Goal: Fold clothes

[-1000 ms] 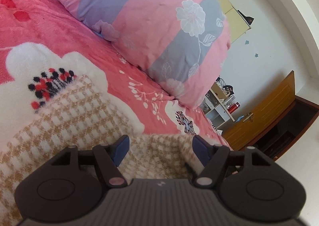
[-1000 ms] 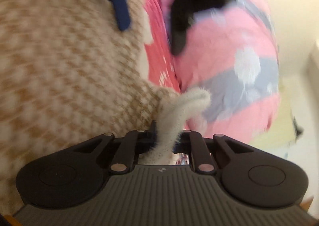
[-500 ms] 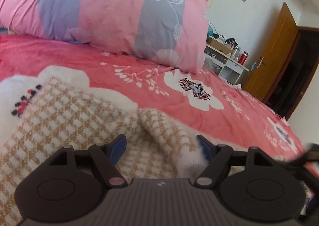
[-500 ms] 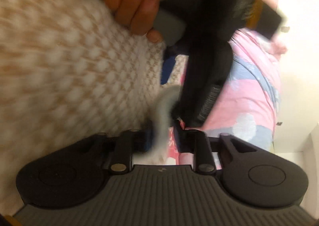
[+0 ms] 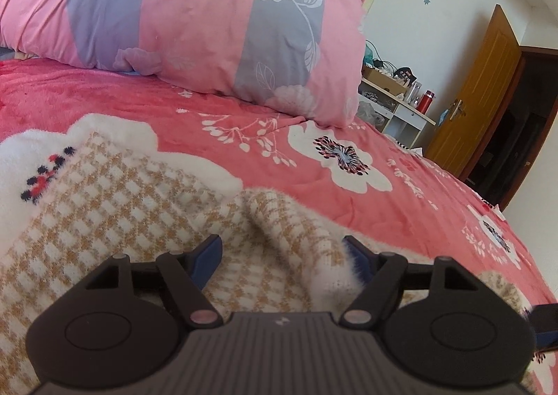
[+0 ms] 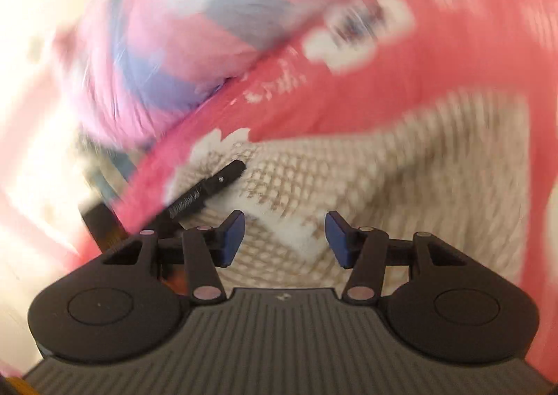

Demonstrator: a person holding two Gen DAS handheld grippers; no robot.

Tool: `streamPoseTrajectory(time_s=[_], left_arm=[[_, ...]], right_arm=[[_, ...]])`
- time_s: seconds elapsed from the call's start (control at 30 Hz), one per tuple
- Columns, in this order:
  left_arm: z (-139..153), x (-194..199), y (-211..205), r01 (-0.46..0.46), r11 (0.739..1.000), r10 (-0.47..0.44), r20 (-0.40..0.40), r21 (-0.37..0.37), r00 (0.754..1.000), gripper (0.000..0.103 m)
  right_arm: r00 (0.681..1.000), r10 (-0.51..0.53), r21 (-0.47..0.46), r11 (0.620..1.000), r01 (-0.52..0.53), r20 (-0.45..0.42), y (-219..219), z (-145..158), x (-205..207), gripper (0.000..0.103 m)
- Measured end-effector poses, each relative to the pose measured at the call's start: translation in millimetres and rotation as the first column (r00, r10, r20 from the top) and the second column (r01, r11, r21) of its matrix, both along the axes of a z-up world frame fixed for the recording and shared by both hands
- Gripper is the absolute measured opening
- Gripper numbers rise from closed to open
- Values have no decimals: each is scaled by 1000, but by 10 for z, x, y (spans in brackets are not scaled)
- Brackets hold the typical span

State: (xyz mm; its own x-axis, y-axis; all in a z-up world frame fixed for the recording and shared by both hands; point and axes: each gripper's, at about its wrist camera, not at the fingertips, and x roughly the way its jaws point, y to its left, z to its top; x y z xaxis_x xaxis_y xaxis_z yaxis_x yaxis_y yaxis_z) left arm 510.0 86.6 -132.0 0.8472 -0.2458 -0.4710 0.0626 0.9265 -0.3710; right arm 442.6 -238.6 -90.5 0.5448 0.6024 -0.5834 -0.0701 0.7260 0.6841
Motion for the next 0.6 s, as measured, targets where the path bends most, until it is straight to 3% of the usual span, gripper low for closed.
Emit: streamPoseTrajectory(time_s=[0.1, 0.17, 0.2, 0.23, 0.3, 0.4, 0.6], left_arm=[[5, 1, -12, -4, 1000, 4, 3, 10, 1000, 74], [9, 8, -18, -6, 1000, 6, 5, 15, 1000, 74], [13, 7, -11, -7, 1000, 7, 10, 10, 1000, 73], [16, 5, -4, -8, 1000, 8, 16, 4, 1000, 73], [29, 5, 3, 0, 1000, 0, 19, -3, 1000, 73], [47, -1, -31, 17, 1000, -17, 22, 17, 1000, 73], [87, 32, -256, 21, 986, -26, 31, 168, 999, 72]], right_arm=[[999, -15, 32, 999, 17, -50, 76, -134, 140, 51], [1000, -2, 25, 1000, 3, -31, 130, -159, 210, 46], [1000, 8, 5, 1000, -8, -18, 169, -180, 275, 28], [1000, 19, -15, 1000, -19, -6, 208, -201, 340, 19], [998, 31, -76, 997, -27, 50, 230, -169, 373, 12], [993, 5, -116, 993, 9, 117, 139, -125, 404, 10], [985, -55, -120, 990, 74, 161, 60, -215, 657, 10]])
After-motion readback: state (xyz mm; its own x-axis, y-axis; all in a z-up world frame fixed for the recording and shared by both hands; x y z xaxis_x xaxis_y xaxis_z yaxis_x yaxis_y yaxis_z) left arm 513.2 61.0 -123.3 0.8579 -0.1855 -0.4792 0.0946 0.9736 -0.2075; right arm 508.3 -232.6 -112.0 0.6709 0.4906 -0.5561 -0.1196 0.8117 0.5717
